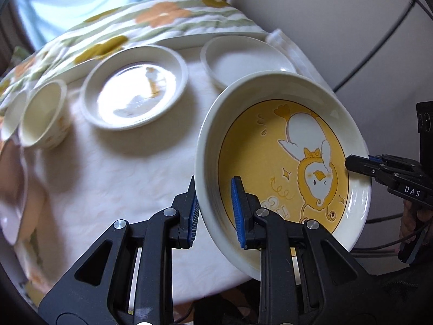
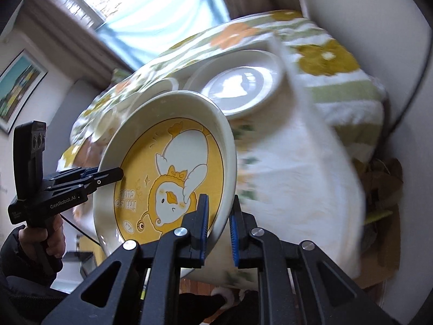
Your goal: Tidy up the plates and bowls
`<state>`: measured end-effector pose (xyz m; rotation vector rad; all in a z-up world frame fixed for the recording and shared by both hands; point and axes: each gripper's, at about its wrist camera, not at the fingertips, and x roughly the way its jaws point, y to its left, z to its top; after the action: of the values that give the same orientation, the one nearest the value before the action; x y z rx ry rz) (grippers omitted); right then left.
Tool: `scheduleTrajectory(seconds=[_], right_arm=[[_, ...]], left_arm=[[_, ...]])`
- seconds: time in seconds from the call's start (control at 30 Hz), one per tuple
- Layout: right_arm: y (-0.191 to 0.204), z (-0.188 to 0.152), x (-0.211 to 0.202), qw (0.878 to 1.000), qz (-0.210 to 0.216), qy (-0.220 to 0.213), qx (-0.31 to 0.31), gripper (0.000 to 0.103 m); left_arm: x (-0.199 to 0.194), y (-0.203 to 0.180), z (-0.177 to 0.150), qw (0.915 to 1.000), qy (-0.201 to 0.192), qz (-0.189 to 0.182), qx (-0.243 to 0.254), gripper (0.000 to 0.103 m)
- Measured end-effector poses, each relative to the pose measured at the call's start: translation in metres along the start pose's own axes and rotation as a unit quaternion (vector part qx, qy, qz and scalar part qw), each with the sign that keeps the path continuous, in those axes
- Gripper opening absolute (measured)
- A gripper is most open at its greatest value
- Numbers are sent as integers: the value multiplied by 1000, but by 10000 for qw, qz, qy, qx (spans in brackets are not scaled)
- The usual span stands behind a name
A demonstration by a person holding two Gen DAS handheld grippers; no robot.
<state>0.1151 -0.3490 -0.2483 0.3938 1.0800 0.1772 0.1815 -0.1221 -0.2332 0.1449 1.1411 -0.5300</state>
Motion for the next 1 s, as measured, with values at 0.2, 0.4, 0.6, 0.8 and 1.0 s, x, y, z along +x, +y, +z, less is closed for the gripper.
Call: scheduleTrajectory(seconds=[0.2, 0.4, 0.6, 0.8, 1.0], right_arm=[[56, 12, 47, 9983, 267, 314, -421, 13], [115, 8, 97, 9937, 514, 652, -754, 13], [159, 6, 141, 9896, 553, 950, -930, 13], [178, 4, 159, 9868, 519, 1091, -1077, 13], [182, 3, 167, 9871, 414, 1108, -1083, 13]], left_arm=[[-22, 66, -32, 9983, -91, 343, -473, 20], [-26, 130, -65, 9930, -34, 500, -1072, 20], [-24, 181, -96, 9879, 115, 620, -1417, 20], [-20, 205, -111, 9863, 155, 613, -1524, 20], [-13, 217, -113, 9858, 163, 546, -1581, 20]])
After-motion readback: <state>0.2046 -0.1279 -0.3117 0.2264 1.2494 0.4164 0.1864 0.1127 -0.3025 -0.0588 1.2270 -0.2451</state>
